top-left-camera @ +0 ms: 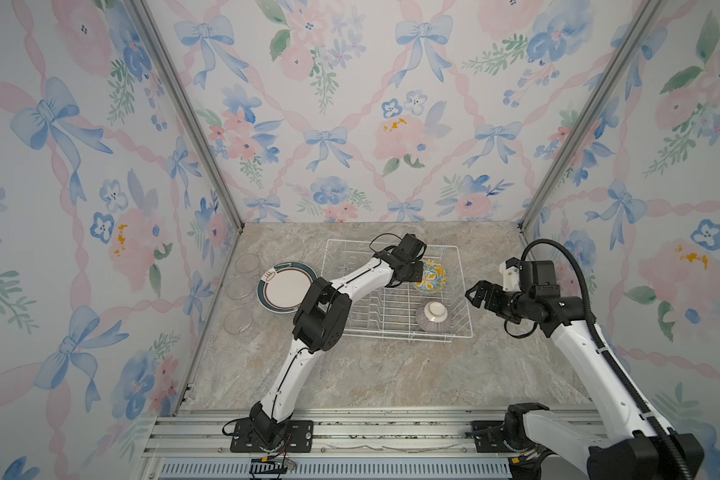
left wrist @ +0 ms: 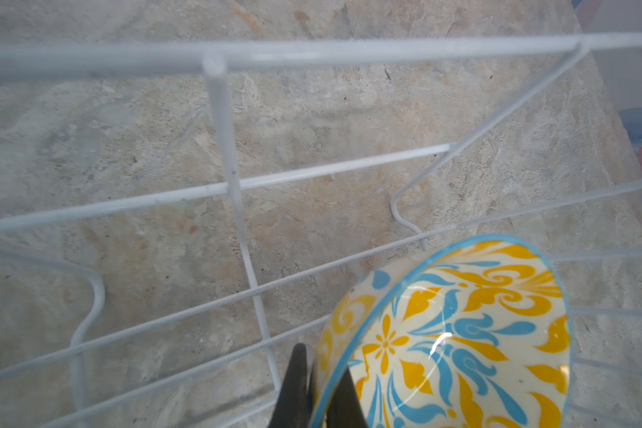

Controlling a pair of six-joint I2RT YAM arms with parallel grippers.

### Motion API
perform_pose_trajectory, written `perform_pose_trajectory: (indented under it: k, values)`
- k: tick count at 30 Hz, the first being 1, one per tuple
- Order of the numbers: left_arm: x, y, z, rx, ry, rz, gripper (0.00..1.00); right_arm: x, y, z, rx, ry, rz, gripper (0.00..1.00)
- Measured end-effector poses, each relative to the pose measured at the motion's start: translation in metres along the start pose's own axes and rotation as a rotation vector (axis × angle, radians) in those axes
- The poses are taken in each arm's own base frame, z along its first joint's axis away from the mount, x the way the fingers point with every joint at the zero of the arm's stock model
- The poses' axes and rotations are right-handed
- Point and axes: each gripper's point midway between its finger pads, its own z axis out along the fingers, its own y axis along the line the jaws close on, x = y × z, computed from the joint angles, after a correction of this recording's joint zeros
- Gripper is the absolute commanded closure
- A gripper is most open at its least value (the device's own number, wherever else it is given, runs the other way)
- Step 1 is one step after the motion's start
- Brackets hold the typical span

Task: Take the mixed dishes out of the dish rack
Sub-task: 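Carry the yellow-and-blue bowl out of the rack toward the plate stack with the left gripper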

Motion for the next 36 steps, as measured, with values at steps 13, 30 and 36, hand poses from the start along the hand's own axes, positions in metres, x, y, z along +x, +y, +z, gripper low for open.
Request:
perform_pose_trajectory:
  k: [13,30,36]
  values:
    - [-0.087,0.035,-0.168,0.053,-0.253,-0.089,1.0,0.004,0.0,0.001,-0.009,0.008,0.001,0.03]
    - [0.032,0.2,-0.314,-0.204,-0.381,-0.458,1.0,-0.004,0.01,0.015,-0.072,0.009,-0.01,0.03]
    - [0.052,0.244,-0.327,-0.284,-0.398,-0.585,1.0,-0.004,0.012,0.025,-0.089,0.033,-0.012,0.03]
